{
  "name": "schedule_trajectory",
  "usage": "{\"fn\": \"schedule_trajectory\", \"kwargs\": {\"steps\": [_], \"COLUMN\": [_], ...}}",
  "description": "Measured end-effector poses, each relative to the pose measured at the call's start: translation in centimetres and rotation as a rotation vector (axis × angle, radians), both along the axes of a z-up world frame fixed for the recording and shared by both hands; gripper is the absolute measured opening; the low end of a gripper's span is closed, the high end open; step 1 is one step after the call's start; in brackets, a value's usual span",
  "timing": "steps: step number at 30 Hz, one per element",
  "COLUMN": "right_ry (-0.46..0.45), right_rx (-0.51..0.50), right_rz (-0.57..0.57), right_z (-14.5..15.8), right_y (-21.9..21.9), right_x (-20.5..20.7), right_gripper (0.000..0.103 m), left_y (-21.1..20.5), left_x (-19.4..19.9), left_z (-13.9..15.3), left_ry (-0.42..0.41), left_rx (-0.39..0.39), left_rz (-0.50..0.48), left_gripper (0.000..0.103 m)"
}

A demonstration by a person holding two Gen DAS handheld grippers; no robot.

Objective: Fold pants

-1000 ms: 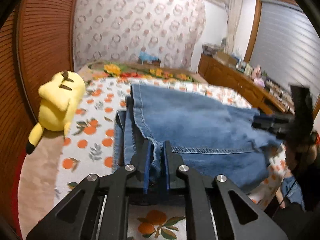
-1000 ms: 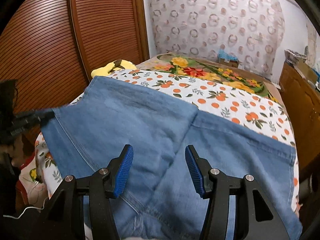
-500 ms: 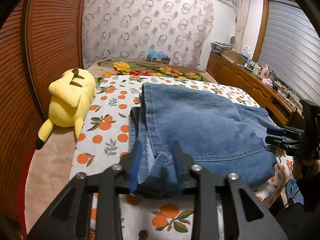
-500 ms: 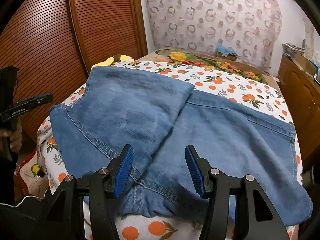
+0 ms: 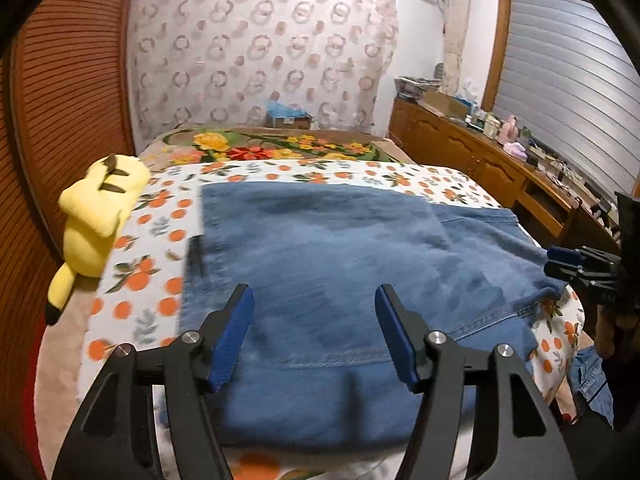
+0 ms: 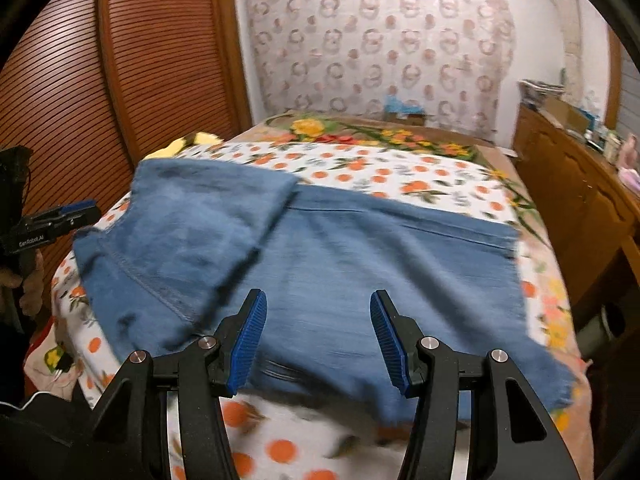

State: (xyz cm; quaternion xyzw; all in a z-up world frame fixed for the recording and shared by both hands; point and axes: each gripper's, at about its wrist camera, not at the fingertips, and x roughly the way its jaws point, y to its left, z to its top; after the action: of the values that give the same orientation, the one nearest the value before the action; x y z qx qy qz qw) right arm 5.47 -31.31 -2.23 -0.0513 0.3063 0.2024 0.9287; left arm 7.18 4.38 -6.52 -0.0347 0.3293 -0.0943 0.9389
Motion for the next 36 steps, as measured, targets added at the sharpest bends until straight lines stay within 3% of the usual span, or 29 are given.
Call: {"fn": "schedule_trajectory", "kwargs": {"steps": [11, 22, 29, 36], "right_ry": [0.004, 0.029, 0.032, 0.047], "right_rx": [0.040, 0.051, 0.049, 0.033], "right_rz": [-0.171, -0.271, -0.249, -0.212], "right_z": [0.0, -0.5, -0.3, 0.0], "right_y": [-8.1, -10.9, -11.5, -11.4], "right_x": [-1.0, -1.5, 1.3, 7.0], "right_gripper": [0.056, 0.056, 0.056, 0.056], "left_y": [-6.0, -10.0, -11.3, -11.9], "left_x": [2.4, 3.0, 3.2, 3.5], "left_z": [0.6, -0.3, -1.0, -2.2], "left_ry": [0.003, 0.032, 0.050, 0.078], "left_rx": [0.044, 0.068, 0.082, 0.092], "left_rz": [-0.098, -0.171, -0.193, -0.195], "left_gripper": [0.064, 0.064, 0.064, 0.064]}}
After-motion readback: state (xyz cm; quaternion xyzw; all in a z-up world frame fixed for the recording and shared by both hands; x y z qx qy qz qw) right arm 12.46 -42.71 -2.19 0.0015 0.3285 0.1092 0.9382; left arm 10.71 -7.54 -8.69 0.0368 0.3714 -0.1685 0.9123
